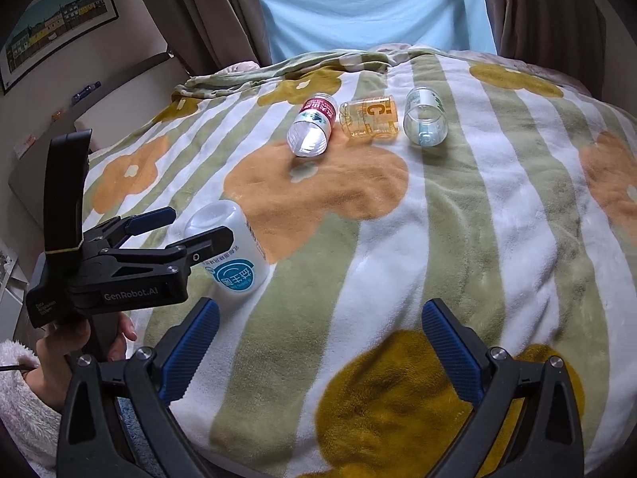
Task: Flip cup upside down
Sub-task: 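Open the left gripper and withdraw it from the inverted bottle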
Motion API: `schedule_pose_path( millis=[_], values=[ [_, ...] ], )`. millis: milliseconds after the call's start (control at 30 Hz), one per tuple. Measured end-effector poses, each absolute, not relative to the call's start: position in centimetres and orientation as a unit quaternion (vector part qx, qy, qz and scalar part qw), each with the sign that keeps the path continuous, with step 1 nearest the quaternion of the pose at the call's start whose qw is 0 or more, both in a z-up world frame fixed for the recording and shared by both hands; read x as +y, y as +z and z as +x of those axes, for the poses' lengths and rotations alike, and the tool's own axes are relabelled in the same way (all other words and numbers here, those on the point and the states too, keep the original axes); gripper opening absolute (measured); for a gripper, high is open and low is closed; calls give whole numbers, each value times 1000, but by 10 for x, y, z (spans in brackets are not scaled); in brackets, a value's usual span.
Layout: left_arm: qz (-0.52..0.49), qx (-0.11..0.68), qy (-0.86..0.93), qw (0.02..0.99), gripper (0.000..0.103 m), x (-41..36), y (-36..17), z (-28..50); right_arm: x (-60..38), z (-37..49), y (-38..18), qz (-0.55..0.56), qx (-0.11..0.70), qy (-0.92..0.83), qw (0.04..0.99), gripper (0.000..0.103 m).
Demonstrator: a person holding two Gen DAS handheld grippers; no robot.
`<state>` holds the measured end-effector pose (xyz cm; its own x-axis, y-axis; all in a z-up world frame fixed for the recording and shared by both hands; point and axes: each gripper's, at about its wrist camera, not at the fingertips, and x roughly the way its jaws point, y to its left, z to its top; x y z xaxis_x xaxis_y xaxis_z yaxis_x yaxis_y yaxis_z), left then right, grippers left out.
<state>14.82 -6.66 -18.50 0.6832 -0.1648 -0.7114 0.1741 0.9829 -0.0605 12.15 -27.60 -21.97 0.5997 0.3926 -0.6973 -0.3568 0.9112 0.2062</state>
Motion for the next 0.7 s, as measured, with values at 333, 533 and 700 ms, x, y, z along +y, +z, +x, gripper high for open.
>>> schedule_pose_path(
  millis=[333,533,700],
  values=[
    [4,291,-42,956,103,-14,-89,96,-253,90,-128,4,295,142,945,102],
    [-6,240,-28,970,103,16,-42,64,-233,67,-82,-11,229,89,969,102],
    [-12,217,-15,976,103,30,-32,43,-219,58,-74,-24,203,71,976,102]
  ],
)
